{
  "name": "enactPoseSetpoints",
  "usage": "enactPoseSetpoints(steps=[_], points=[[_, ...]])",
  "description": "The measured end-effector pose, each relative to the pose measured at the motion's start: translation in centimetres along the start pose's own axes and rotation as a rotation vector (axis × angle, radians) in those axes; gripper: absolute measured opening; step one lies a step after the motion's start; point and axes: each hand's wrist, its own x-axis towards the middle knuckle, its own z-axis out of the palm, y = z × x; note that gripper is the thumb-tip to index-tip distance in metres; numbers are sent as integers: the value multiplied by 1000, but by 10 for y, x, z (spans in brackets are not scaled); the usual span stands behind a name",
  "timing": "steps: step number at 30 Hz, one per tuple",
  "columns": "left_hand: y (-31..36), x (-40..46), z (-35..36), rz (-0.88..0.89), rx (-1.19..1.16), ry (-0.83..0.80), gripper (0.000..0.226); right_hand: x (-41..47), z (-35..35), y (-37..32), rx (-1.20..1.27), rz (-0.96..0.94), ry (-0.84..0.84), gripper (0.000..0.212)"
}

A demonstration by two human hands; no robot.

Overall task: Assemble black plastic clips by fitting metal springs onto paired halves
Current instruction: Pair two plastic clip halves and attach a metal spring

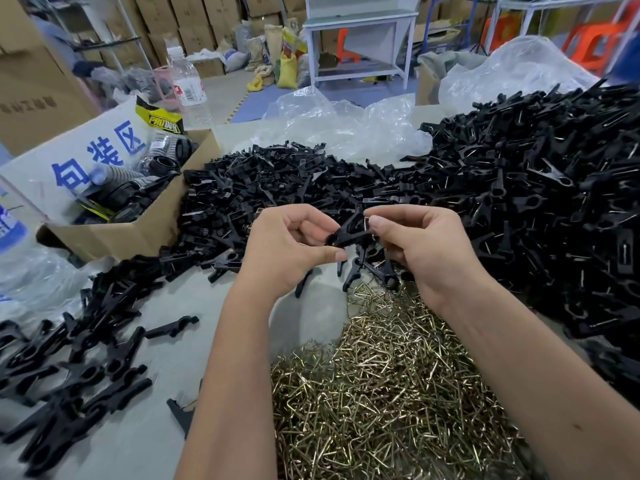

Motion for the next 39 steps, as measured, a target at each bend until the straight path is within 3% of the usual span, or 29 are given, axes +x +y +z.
enactPoseSetpoints(steps=[6,10,28,33,39], points=[[-5,1,2,58,119,47,33,-1,-3,-6,206,132,70,3],[-5,3,3,87,132,65,32,-3,0,-7,200,187,72,8],[1,6,13,127,57,-11,37,-12,21,-2,103,110,319,14],[-2,4,9,140,98,18,33,-10,18,-3,30,113,156,15],[-2,2,4,131,-79,-6,32,-3,-2,-17,250,294,-173,14]])
